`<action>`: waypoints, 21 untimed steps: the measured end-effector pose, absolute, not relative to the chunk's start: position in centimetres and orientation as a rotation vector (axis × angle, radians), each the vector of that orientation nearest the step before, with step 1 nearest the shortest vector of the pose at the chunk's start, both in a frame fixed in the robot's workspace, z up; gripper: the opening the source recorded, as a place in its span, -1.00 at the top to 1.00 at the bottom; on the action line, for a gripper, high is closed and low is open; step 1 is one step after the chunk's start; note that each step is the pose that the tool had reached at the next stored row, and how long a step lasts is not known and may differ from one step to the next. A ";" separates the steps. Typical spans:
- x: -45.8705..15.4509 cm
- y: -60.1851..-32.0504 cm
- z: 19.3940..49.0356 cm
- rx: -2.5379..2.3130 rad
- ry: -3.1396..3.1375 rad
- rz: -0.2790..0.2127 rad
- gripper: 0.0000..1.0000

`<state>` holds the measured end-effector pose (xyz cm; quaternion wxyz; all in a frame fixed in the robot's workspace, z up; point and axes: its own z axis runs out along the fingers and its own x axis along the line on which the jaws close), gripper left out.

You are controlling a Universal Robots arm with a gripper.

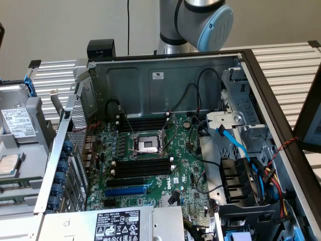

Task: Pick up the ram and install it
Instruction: 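Reach for the ram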

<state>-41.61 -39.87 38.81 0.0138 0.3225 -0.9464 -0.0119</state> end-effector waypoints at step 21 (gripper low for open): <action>-41.6 -39.9 38.6 1.543 -2.700 -0.028 0.79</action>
